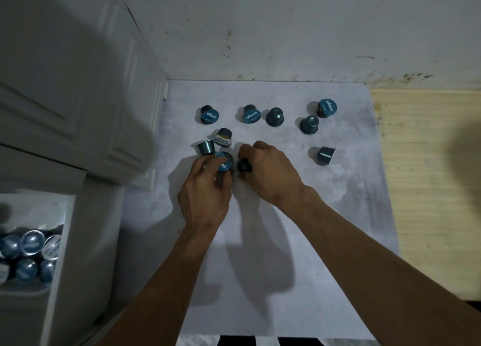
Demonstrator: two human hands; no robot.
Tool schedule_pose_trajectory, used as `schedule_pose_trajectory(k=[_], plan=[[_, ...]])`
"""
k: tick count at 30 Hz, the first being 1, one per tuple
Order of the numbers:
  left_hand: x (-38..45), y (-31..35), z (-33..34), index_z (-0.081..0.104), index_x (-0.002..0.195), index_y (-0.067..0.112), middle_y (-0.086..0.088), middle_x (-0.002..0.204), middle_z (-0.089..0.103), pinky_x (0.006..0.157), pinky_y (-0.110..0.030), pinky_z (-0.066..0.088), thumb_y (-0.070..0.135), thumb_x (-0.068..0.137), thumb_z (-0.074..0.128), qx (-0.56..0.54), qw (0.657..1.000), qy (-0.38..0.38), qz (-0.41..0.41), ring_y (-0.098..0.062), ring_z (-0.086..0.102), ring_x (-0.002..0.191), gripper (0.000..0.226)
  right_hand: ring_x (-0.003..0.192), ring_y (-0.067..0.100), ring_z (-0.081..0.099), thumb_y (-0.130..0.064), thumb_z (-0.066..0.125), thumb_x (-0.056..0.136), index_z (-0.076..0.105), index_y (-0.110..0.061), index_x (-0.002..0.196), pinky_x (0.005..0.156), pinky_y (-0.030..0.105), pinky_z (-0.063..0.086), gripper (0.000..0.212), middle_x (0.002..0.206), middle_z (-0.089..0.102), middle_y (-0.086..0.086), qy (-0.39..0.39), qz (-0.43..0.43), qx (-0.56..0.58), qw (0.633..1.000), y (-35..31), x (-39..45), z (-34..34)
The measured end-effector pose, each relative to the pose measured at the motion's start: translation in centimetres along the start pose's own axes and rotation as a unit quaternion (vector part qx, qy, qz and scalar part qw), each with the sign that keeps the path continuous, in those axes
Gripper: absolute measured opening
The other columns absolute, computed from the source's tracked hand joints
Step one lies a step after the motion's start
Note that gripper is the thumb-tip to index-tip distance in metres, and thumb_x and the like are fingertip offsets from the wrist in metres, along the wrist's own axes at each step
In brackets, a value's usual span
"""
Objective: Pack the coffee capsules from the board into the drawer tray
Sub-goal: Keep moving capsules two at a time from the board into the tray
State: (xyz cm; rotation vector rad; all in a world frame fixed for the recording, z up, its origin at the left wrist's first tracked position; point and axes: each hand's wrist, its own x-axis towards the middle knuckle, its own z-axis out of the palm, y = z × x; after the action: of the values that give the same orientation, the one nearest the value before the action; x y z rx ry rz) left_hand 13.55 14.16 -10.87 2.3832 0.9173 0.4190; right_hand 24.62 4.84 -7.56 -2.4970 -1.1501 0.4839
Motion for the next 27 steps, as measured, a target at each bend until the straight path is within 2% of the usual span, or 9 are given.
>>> schedule_pose_trajectory(k=[4,8,11,13,16,18,22,25,27], plan=[[0.0,0.1,0.5,0.066,0.112,0.014,-0.008,0.112,0.069,0.071,-0.042,0.059,0.027,0.086,0.071,-0.021,1.000,0.010,0.003,-0.026,0.069,0.086,0.029,0.079,0.028,0.056,-0.014,0.063,0.088,0.058,-0.007,0.104,0.065,0.035,0.046,0.018,0.094,0.058,0.012,0.061,0.015,0.095,0.993,1.2,-0.4,-0.2],[0.0,-0.1,1.0,0.066,0.113,0.013,-0.008,0.107,0.070,0.070,-0.041,0.060,0.031,0.086,0.071,-0.038,0.999,0.025,0.007,-0.024,0.069,0.083,0.033,0.092,0.023,0.056,-0.016,0.063,0.090,0.057,-0.014,0.129,0.077,0.032,0.049,0.040,0.111,0.058,0.010,0.114,-0.019,0.110,0.987,3.1,-2.1,1.3],[0.1,-0.2,1.2,0.066,0.112,0.013,-0.007,0.104,0.070,0.066,-0.039,0.060,0.032,0.087,0.071,-0.048,0.998,0.033,0.016,-0.020,0.067,0.077,0.032,0.096,0.023,0.059,-0.018,0.070,0.087,0.066,-0.010,0.113,0.085,0.035,0.052,0.028,0.108,0.065,0.009,0.183,-0.027,0.115,0.976,3.8,-3.0,2.8],[0.0,-0.2,1.4,0.067,0.112,0.013,-0.006,0.103,0.070,0.064,-0.038,0.059,0.032,0.087,0.070,-0.049,0.998,0.039,0.022,-0.018,0.065,0.073,0.032,0.092,0.020,0.061,-0.018,0.078,0.081,0.069,-0.010,0.101,0.086,0.030,0.052,0.023,0.102,0.069,0.006,0.236,-0.009,0.139,0.962,4.2,-3.4,3.6],[-0.2,-0.3,1.7,0.068,0.111,0.012,-0.005,0.103,0.070,0.062,-0.035,0.059,0.030,0.087,0.071,-0.063,0.996,0.049,0.038,-0.016,0.064,0.071,0.031,0.092,0.019,0.064,-0.018,0.083,0.075,0.070,-0.008,0.097,0.088,0.021,0.049,0.028,0.101,0.071,0.006,0.284,0.005,0.162,0.945,4.6,-4.0,4.5],[-0.2,-0.4,1.7,0.068,0.111,0.010,-0.006,0.103,0.070,0.063,-0.035,0.060,0.029,0.087,0.071,-0.071,0.995,0.051,0.050,-0.015,0.064,0.071,0.031,0.094,0.019,0.064,-0.018,0.085,0.074,0.069,-0.007,0.100,0.089,0.019,0.049,0.033,0.103,0.071,0.007,0.289,0.006,0.164,0.943,4.7,-4.2,4.6],[-0.2,-0.8,1.8,0.067,0.112,0.007,-0.007,0.101,0.071,0.061,-0.036,0.059,0.028,0.086,0.073,-0.082,0.993,0.056,0.062,-0.014,0.063,0.069,0.034,0.100,0.021,0.063,-0.023,0.084,0.075,0.069,-0.008,0.108,0.093,0.026,0.050,0.040,0.110,0.070,0.007,0.282,0.007,0.144,0.949,4.7,-4.1,4.8],[-0.1,-1.1,2.0,0.068,0.112,0.006,-0.008,0.101,0.072,0.061,-0.037,0.060,0.029,0.086,0.073,-0.092,0.992,0.055,0.069,-0.016,0.065,0.071,0.035,0.099,0.022,0.065,-0.024,0.081,0.079,0.072,-0.009,0.107,0.096,0.023,0.045,0.034,0.109,0.072,0.007,0.291,-0.011,0.117,0.950,4.9,-3.8,5.3],[0.0,-1.2,2.0,0.069,0.111,0.008,-0.006,0.101,0.072,0.060,-0.034,0.059,0.027,0.086,0.073,-0.101,0.991,0.057,0.072,-0.011,0.061,0.068,0.032,0.097,0.021,0.065,-0.025,0.079,0.081,0.073,-0.008,0.106,0.096,0.020,0.042,0.031,0.107,0.072,0.007,0.296,-0.009,0.112,0.948,5.0,-3.9,5.5]])
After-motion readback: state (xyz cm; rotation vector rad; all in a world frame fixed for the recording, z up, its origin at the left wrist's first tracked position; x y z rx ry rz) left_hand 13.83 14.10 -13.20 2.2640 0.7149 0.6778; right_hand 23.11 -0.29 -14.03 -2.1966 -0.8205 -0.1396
